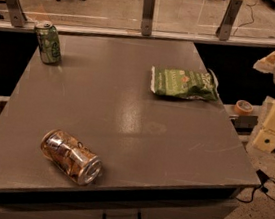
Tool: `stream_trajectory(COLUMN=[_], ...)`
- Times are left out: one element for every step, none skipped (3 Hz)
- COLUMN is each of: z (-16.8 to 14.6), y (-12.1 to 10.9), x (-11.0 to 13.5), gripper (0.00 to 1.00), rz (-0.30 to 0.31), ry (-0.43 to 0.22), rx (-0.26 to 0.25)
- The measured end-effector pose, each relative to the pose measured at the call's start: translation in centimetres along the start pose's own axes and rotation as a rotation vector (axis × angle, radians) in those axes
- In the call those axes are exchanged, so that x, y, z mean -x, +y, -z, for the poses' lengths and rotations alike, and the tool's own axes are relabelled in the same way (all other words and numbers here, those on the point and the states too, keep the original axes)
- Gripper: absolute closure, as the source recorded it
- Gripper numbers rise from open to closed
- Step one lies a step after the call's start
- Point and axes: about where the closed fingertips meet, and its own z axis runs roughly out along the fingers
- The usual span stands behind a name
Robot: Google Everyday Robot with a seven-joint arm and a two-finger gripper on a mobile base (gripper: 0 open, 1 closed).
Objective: Move green jalapeno chip bag near orange can
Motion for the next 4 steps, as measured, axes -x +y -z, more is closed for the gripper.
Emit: stream_trajectory(z=[0.0,-0.3,-2.8,-6.9], y=[0.0,-0.7,-3.9,-7.8], x=[0.0,0.4,1.4,3.3], gripper=[0.0,0.0,0.0,0.0], rz=[0.0,0.006,0.01,0.013], ry=[0.0,-0.023,-0.056,-0.133], rx=[0.0,-0.004,-0.02,-0.036])
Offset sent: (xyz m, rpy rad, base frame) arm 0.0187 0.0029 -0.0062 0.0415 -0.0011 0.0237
